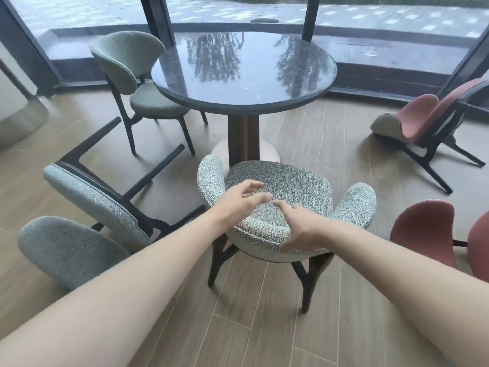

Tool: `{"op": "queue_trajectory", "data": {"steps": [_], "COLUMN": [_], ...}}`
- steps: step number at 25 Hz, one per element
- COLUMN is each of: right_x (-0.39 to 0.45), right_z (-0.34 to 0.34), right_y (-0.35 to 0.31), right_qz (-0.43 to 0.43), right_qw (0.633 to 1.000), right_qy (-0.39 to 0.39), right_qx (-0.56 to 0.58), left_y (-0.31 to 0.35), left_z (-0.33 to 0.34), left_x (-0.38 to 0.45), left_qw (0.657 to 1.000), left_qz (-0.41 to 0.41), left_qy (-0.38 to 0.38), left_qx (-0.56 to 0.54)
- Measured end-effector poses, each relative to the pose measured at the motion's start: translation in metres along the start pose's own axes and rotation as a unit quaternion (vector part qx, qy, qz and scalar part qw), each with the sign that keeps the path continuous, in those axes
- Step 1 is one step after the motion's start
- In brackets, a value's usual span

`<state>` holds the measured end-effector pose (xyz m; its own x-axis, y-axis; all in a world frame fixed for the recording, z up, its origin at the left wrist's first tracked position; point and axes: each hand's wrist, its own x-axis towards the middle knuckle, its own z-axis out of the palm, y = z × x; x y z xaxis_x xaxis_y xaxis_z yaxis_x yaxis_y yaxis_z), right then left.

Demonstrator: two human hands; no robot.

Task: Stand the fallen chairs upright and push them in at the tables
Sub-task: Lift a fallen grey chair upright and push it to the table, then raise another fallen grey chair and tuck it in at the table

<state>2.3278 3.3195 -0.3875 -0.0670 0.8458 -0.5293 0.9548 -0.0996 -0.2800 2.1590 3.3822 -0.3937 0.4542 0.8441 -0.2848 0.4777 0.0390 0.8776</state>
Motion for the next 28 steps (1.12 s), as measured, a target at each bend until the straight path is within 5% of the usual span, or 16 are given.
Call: {"op": "queue_trajectory", "data": {"steps": [4, 8, 13, 19, 28], "right_x": [-0.042, -0.092, -0.135, -0.171, -0.191], "right_z": [-0.051, -0.066, -0.071, -0.051, 0.013], "right_y": [-0.026, -0.06, -0.143, -0.263, -0.486], "right_qz": [-0.03, -0.024, -0.057, -0.103, -0.13], "right_qw": [0.973, 0.851, 0.762, 0.748, 0.727], "right_qy": [0.117, 0.185, 0.258, 0.232, 0.193], "right_qx": [0.195, 0.491, 0.591, 0.613, 0.646], "left_y": [0.044, 0.083, 0.123, 0.1, 0.008], "left_z": [-0.026, -0.063, -0.109, -0.186, -0.349], "left_x": [-0.047, -0.103, -0.173, -0.273, -0.448], "left_qw": [0.985, 0.968, 0.945, 0.909, 0.905], "left_qz": [0.016, 0.005, 0.038, 0.039, 0.03], "left_qy": [0.086, 0.112, 0.163, 0.216, 0.24], "left_qx": [-0.148, -0.223, -0.283, -0.356, -0.351]}}
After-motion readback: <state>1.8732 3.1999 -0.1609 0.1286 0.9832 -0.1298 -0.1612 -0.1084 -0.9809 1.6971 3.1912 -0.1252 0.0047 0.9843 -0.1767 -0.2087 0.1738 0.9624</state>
